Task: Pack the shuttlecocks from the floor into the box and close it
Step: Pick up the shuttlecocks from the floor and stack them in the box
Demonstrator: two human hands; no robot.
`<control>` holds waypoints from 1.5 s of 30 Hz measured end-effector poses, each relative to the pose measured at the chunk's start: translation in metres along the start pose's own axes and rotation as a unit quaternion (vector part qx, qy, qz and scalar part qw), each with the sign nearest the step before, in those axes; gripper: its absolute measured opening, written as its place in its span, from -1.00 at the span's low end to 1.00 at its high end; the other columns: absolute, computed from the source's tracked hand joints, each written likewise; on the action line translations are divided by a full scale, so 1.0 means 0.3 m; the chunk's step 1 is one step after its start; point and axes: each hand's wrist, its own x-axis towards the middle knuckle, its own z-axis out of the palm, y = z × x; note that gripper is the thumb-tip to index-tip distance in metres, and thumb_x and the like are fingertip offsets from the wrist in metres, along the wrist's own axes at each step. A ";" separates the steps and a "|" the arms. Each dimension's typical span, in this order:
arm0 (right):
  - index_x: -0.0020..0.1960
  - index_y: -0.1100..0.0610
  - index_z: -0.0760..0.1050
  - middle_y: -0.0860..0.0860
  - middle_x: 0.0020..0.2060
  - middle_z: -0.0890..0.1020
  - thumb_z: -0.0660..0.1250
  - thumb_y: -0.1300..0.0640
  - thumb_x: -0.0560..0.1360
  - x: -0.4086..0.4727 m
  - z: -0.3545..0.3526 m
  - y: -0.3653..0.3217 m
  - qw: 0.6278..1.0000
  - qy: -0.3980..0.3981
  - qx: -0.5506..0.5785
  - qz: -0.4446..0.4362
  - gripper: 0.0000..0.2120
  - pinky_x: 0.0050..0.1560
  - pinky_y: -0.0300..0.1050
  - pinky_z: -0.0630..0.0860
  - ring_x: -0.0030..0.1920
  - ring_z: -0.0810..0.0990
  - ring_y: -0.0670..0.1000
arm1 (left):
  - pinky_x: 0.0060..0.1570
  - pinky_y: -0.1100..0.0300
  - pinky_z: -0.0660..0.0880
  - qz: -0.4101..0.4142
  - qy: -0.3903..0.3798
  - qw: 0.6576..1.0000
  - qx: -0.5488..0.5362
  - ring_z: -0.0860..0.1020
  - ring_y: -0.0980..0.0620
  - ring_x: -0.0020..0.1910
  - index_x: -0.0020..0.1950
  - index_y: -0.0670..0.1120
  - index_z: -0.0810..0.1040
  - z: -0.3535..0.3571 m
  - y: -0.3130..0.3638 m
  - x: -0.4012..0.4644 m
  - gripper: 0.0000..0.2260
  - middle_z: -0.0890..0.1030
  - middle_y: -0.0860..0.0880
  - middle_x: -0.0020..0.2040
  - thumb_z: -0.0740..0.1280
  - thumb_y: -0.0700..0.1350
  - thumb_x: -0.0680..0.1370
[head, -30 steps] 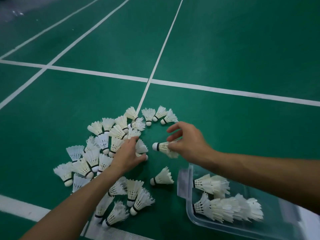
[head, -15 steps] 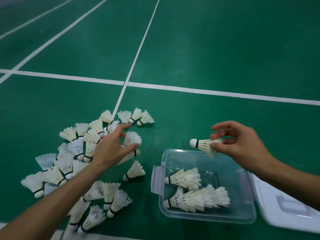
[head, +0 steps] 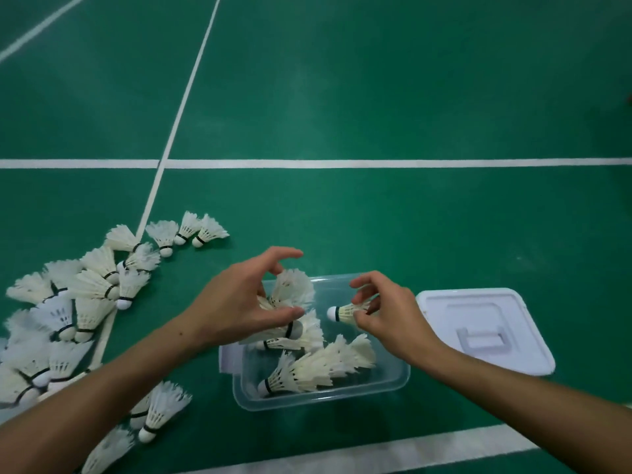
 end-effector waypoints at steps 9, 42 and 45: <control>0.33 -0.01 0.49 -0.11 0.03 0.66 0.48 0.27 0.51 0.063 0.120 0.064 0.991 -0.017 -0.126 -0.036 -0.55 0.04 -0.13 0.55 0.03 0.60 -0.09 | -0.05 0.04 0.65 -0.006 -0.008 1.000 -0.019 0.64 0.15 -0.15 0.47 0.35 0.33 0.054 -0.008 0.009 -0.34 0.53 0.21 0.16 0.48 0.38 0.43; 0.10 -0.07 0.47 -0.10 0.07 0.60 0.38 0.37 0.56 0.120 0.221 0.088 0.980 -0.200 -0.020 0.007 -0.66 0.07 -0.28 0.50 0.09 0.56 -0.15 | -0.06 0.16 0.60 -0.031 -0.015 0.999 0.025 0.61 0.23 -0.16 0.52 0.34 0.25 0.034 0.003 -0.066 -0.29 0.54 0.24 0.19 0.46 0.38 0.44; 0.24 -0.06 0.48 -0.14 0.18 0.60 0.44 0.25 0.59 0.086 0.134 0.050 0.981 -0.189 -0.032 0.017 -0.67 0.31 -0.11 0.55 0.20 0.56 -0.14 | -0.05 0.15 0.61 -0.035 -0.013 0.999 0.021 0.62 0.24 -0.15 0.52 0.31 0.28 0.028 0.003 -0.064 -0.29 0.55 0.26 0.17 0.47 0.37 0.43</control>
